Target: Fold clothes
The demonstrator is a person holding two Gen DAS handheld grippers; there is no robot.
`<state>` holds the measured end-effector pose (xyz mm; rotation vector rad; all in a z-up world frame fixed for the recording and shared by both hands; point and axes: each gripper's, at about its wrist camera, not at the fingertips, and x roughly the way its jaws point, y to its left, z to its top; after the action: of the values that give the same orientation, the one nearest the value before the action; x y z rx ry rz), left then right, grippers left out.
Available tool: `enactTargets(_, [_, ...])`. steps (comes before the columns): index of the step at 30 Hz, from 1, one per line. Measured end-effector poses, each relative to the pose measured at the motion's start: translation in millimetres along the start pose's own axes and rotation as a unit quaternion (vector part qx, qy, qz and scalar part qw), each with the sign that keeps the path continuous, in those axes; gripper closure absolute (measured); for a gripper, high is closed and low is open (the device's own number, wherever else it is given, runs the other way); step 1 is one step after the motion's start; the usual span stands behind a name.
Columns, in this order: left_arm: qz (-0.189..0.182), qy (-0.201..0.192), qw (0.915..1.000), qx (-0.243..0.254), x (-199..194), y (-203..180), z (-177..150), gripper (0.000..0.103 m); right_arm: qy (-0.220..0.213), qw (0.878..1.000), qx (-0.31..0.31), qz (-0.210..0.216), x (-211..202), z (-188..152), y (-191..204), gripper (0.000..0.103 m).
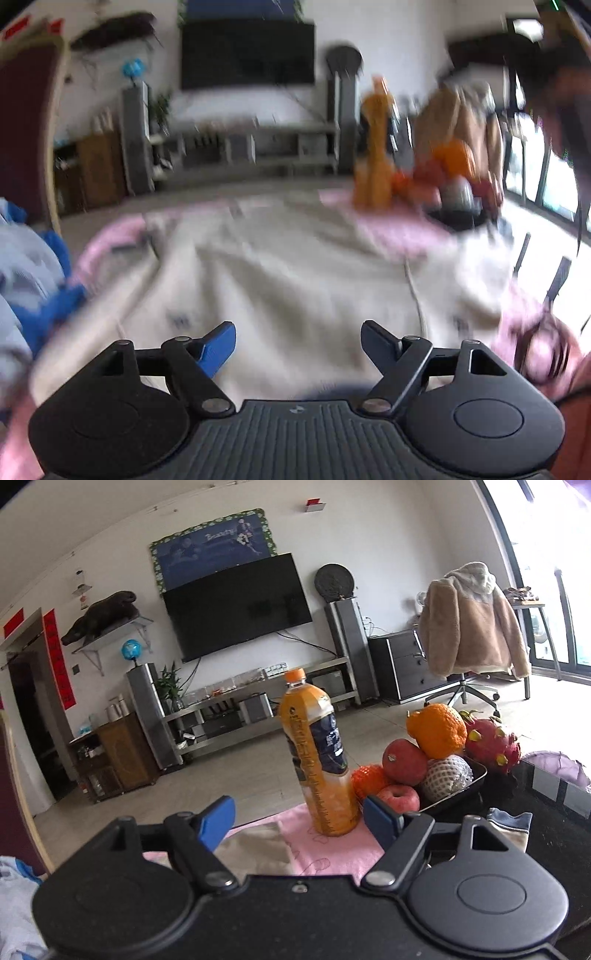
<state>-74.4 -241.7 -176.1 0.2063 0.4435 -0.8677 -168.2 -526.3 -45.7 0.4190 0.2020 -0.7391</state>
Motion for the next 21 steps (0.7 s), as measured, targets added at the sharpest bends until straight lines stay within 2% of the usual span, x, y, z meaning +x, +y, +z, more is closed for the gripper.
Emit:
enactTargets(3, [0.018,-0.019,0.9995,-0.02,-12.5,15.3,21.6,0.023,0.0,1.0,-0.013,0.011,-6.5,0.4,12.2,0.027])
enactTargets(6, [0.025,-0.018,0.997,-0.072,-19.2,38.9,35.4,0.023,-0.003,0.999,-0.04,0.03,-10.8,3.4,33.6,0.026])
enactTargets(9, [-0.001,0.01,0.9928,-0.119,-19.9,52.1,31.7,0.021,-0.001,0.996,-0.067,0.052,-11.9,4.6,59.0,0.026])
enactTargets(11, [-0.018,0.039,0.9901,-0.134,-13.3,44.4,13.7,0.021,0.002,0.995,-0.073,0.06,-12.8,4.3,70.1,0.025])
enactTargets(13, [-0.039,0.071,0.9886,-0.127,-1.7,29.1,-5.9,0.023,0.001,0.995,-0.077,0.066,-15.1,3.1,77.0,0.025])
enactTargets(16, [-0.069,0.087,0.9913,-0.072,8.2,1.3,-24.2,0.03,-0.006,0.995,-0.079,0.068,-21.2,-0.8,78.0,0.025])
enactTargets(19, [-0.058,0.055,0.9962,-0.033,1.8,-9.1,-17.3,0.03,-0.013,0.994,-0.09,0.066,-27.6,-7.5,72.7,0.025])
enactTargets(21, [-0.035,0.031,0.9986,-0.024,-6.1,-4.7,-4.7,0.029,-0.007,0.992,-0.11,0.062,-28.9,-18.1,69.4,0.021])
